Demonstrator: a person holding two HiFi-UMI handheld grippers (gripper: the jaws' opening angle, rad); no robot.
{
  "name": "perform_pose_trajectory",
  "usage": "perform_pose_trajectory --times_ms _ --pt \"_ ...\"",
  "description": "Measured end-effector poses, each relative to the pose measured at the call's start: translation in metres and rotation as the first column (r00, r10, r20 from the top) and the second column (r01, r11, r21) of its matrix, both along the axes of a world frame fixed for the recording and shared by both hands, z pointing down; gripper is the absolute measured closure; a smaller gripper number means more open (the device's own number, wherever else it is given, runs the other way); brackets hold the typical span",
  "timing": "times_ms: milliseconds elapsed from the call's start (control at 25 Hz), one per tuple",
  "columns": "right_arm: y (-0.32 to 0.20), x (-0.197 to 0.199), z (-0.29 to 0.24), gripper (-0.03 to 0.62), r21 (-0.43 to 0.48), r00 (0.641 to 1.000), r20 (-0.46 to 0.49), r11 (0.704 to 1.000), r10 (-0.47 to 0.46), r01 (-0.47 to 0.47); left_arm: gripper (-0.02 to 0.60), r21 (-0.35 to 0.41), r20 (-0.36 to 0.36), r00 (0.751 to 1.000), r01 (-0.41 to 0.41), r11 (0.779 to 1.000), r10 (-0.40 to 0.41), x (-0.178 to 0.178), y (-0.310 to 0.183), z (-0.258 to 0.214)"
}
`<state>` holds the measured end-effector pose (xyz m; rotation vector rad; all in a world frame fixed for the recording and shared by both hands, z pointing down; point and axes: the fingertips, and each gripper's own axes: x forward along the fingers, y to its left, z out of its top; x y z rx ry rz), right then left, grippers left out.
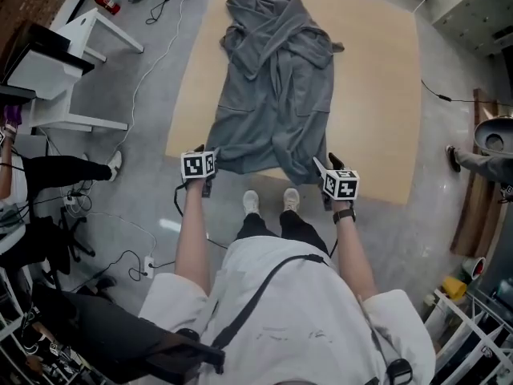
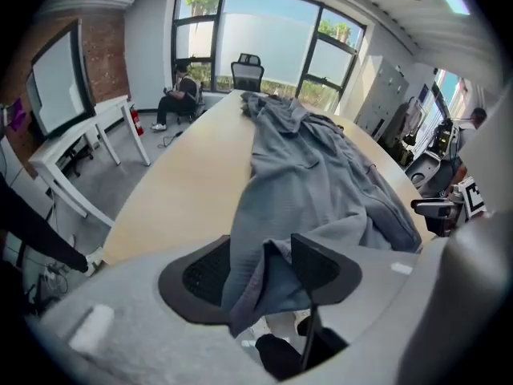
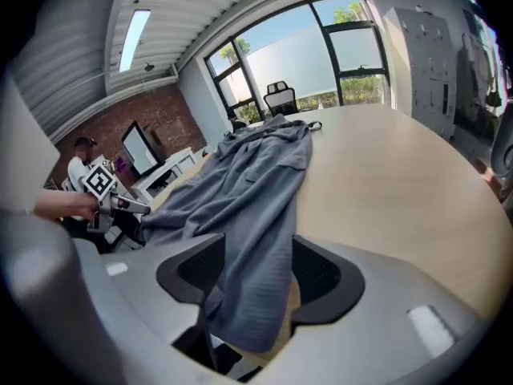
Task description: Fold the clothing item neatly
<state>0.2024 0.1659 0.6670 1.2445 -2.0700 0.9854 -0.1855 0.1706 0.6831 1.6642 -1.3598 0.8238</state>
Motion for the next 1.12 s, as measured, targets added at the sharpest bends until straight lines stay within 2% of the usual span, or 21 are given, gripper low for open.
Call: perform_pose_trajectory --times_ms 80,200,280,320,360,440,520,640,720,800,960,1120 --pt "0.001 -0.009 0.016 0.31 -0.032 0.999 -0.019 0.999 -0.025 0.024 0.328 -0.044 -0.013 1.0 -0.015 0.999 0.015 0.003 0.003 0.02" --pt "0.009 -0.021 0.036 0.287 -0.042 0.997 -0.062 0.998 -0.04 0.037 0.33 -0.036 0.021 0.999 -0.04 0.999 0.04 0.014 0.012 0.032" --pt "0.01 -0.024 0.043 0.297 0.003 0.989 -0.142 0.999 -0.04 0.041 0.333 -0.025 0.029 0.999 -0.035 0.999 0.035 0.024 0.017 0.034" --pt "0.012 -0.024 0.045 0.331 0.023 0.982 -0.186 0.999 -0.042 0.047 0.338 -0.025 0.025 0.999 -0.037 0.999 0.037 0.032 0.021 0.035" --pt "0.013 -0.025 0.048 0.387 0.036 0.974 -0.223 0.998 -0.047 0.056 0.37 -0.025 0.018 0.999 -0.051 0.998 0.051 0.042 0.026 0.036" --pt "0.013 -0.032 0.05 0.467 0.038 0.967 -0.245 0.996 -0.069 0.081 0.525 -0.025 -0.001 0.994 -0.107 0.994 0.107 0.067 0.036 0.036" --pt "0.016 -0.044 0.049 0.555 -0.008 0.973 -0.203 0.993 -0.114 0.115 0.526 -0.032 -0.031 0.988 -0.153 0.988 0.152 0.094 0.049 0.034" --pt "0.027 -0.056 0.034 0.563 -0.065 0.969 -0.137 0.978 -0.205 0.198 0.534 -0.038 -0.125 0.969 -0.219 0.975 0.213 0.135 0.066 0.016" --pt "0.038 -0.067 0.021 0.563 -0.056 0.96 -0.091 0.964 -0.264 0.259 0.535 -0.029 -0.148 0.948 -0.288 0.957 0.281 0.151 0.075 -0.002" --pt "0.053 -0.074 0.007 0.563 -0.045 0.96 -0.032 0.96 -0.279 0.277 0.537 -0.019 -0.167 0.936 -0.319 0.948 0.311 0.157 0.086 -0.017" --pt "0.073 -0.071 -0.026 0.565 -0.043 0.959 0.066 0.959 -0.276 0.279 0.537 0.009 -0.292 0.924 -0.256 0.967 0.248 0.168 0.098 -0.052" --pt "0.073 -0.074 -0.07 0.565 0.014 0.935 0.132 0.944 -0.33 0.331 0.537 0.039 -0.409 0.889 -0.211 0.977 0.208 0.179 0.102 -0.082"
